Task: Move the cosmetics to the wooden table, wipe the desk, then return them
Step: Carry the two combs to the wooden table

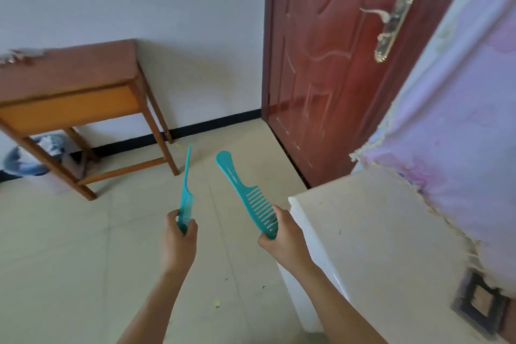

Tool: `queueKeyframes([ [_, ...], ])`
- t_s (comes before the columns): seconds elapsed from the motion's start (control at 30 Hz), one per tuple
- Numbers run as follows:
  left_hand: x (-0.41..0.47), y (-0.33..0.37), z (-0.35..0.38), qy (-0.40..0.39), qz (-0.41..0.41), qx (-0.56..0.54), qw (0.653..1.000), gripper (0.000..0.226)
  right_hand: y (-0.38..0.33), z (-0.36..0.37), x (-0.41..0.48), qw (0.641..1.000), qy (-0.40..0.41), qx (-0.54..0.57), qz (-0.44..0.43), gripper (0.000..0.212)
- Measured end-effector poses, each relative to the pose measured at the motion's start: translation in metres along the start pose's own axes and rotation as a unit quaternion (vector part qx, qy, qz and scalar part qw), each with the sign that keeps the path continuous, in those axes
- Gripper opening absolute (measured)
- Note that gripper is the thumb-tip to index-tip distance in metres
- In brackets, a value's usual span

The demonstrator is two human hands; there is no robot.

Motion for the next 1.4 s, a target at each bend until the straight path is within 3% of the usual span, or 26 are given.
queueKeyframes([
  [0.2, 0.047, -0.044, -0.111, 0.048, 0.015, -0.041, 0.998, 0.037, -0.093, 0.071, 0.011, 0.996, 0.019, -0.052, -0.067, 0.06],
  [0.6, 0.111, -0.136, -0.332, 0.153, 0.042, -0.043, 0.986, 0.028, -0.279, 0.215, 0.022, 0.972, -0.028, -0.102, -0.21, 0.056],
  [0.97, 0.161, -0.164, -0.446, 0.214, -0.005, -0.013, 0.977, 0.041, -0.414, 0.295, 0.08, 0.948, -0.049, -0.101, -0.297, 0.06],
  [1.17, 0.25, -0.166, -0.495, 0.22, -0.011, 0.04, 0.975, 0.039, -0.476, 0.362, 0.148, 0.94, -0.078, -0.069, -0.326, 0.041],
  [1.4, 0.366, -0.161, -0.532, 0.208, -0.019, 0.085, 0.974, 0.031, -0.522, 0.431, 0.248, 0.946, -0.112, -0.036, -0.302, 0.044],
])
Point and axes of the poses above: each hand's wrist, its own x-axis towards the middle knuckle, its own z-axis out of the palm, y = z × x, the point moved 5 cm from there along x, towards the middle knuckle, and after that the axes turned 9 degrees about x, right-handed, at the moved point
